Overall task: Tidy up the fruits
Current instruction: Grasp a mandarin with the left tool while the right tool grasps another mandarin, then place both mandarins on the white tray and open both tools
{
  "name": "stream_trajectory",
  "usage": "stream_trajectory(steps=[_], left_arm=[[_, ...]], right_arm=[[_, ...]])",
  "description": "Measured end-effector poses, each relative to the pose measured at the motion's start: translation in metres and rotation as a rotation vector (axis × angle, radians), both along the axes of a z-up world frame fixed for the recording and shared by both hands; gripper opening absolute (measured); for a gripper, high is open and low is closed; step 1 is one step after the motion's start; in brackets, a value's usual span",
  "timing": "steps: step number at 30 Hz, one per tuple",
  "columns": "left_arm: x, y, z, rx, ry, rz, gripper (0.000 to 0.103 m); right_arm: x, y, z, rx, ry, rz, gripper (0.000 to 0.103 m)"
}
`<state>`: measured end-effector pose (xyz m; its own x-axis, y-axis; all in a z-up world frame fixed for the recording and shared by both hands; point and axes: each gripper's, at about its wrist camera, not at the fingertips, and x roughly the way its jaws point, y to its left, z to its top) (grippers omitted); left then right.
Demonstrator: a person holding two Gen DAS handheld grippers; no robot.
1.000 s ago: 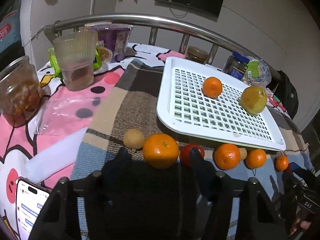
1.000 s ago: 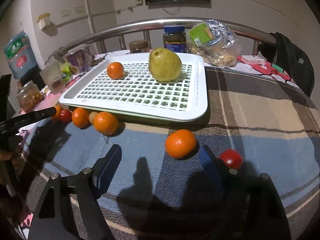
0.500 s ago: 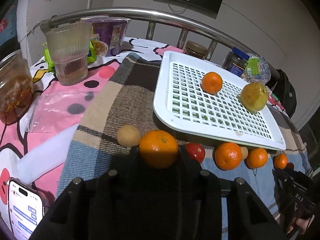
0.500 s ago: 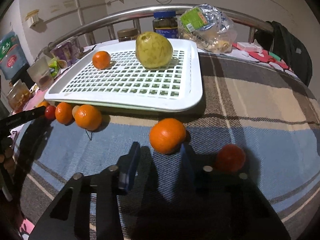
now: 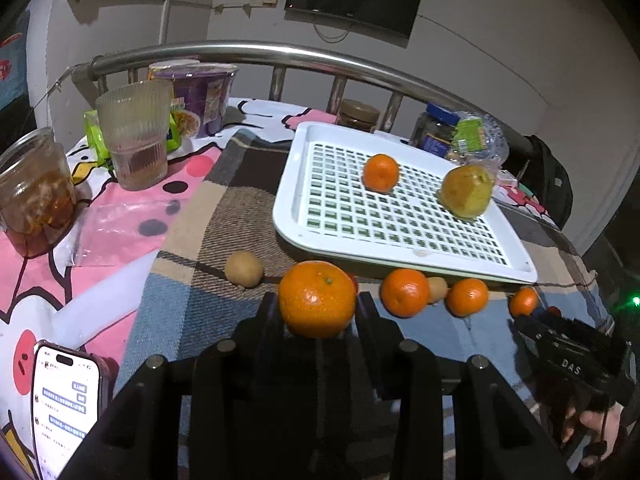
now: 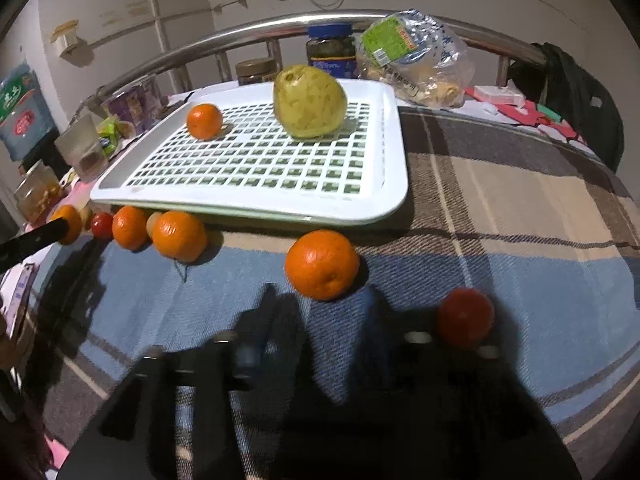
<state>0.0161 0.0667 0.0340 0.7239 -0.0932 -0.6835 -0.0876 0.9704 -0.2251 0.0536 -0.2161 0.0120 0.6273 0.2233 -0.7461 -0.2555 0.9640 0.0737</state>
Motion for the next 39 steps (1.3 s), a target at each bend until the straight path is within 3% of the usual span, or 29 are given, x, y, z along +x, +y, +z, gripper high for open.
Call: stream_trajectory(steps=[5, 9, 25, 39], left_arm=[[-0.005, -0.010, 0.006, -0.004, -0.012, -0.030, 0.042], [-0.008, -0.026, 0.010, 0.007, -0.018, -0.075, 0.042], [-0.012, -0.081, 0.009, 0.060, -0.014, -0.203, 0.042], [0.005, -0.097, 0.021, 0.087, -0.047, -0.220, 0.042]], right_arm=[[0.007, -0.003, 0.006, 0.006, -0.019, -0.005, 0.062], [0.015, -0.001, 0.001, 0.010, 0.012, 0.005, 0.037], [-0.036, 0.019, 0.026, 0.118, -0.003, 0.136, 0.036], [-0.026, 0.019, 0.055, 0.144, -0.072, 0.125, 0.036]])
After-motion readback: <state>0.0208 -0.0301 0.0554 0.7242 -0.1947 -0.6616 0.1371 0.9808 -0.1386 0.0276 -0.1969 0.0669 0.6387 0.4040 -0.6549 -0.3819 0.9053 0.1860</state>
